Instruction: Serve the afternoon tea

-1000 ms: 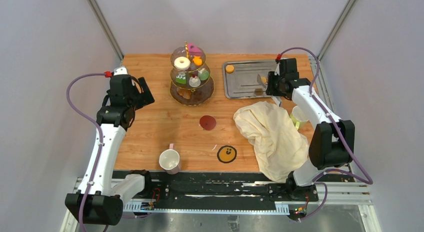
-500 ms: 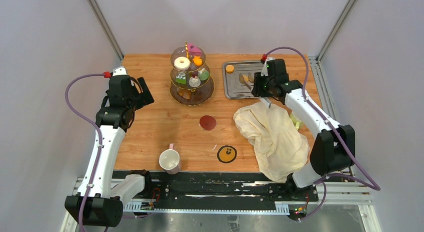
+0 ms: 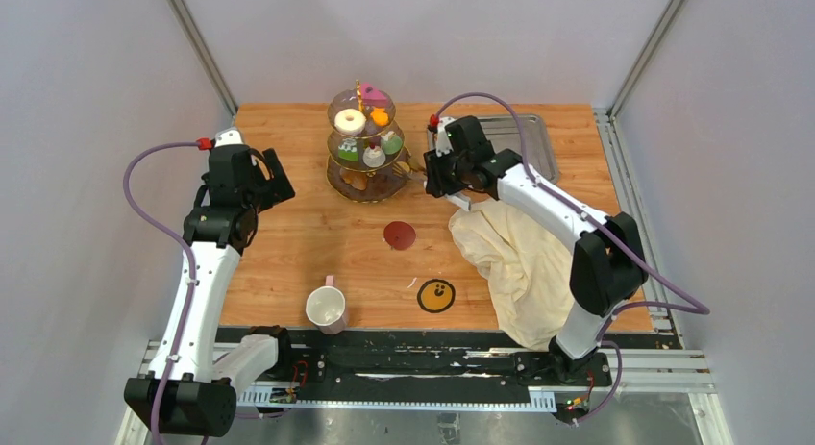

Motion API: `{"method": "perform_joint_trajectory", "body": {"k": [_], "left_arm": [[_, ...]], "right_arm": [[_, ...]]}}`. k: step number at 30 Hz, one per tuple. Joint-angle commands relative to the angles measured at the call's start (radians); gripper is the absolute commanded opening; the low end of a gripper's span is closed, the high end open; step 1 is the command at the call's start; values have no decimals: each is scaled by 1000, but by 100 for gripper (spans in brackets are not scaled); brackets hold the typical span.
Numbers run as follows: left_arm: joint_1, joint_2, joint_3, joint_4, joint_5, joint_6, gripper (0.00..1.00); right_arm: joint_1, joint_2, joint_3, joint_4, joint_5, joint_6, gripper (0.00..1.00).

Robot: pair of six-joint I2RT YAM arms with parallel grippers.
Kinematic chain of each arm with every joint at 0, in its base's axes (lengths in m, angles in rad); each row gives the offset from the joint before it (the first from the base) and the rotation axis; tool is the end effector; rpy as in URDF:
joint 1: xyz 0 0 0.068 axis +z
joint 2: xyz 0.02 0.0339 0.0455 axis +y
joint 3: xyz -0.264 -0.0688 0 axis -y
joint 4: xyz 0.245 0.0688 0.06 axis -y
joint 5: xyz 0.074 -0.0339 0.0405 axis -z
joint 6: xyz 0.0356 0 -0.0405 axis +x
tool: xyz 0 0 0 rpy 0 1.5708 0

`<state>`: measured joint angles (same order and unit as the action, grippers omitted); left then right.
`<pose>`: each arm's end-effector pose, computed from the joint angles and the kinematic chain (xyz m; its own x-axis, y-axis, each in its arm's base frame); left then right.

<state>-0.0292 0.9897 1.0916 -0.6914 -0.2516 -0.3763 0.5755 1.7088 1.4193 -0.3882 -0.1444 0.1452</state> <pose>0.2030 0.0029 0.3585 -0.4512 -0.3429 -0.8239 -0.3703 0.9119 -0.1767 0.3272 0.2184 0.2941 -0.6120 -0.2264 -0.7578 -0.5499 0.8105 0.2020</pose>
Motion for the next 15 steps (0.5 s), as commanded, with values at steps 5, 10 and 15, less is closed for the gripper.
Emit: {"method": "perform_joint_trajectory", "body": {"k": [5,10,15], "left_arm": [[5,-19,4,-5,-15,3,98],[5,-20,0,-5,-10,-2,98],[5,-26,3,-13,-17,2,98]], "right_arm": [[61,86,103,12,-49,-30,17],[87,150,142,-2,-64,-40,20],[98,183,157,-6,-67,-42,30]]}}
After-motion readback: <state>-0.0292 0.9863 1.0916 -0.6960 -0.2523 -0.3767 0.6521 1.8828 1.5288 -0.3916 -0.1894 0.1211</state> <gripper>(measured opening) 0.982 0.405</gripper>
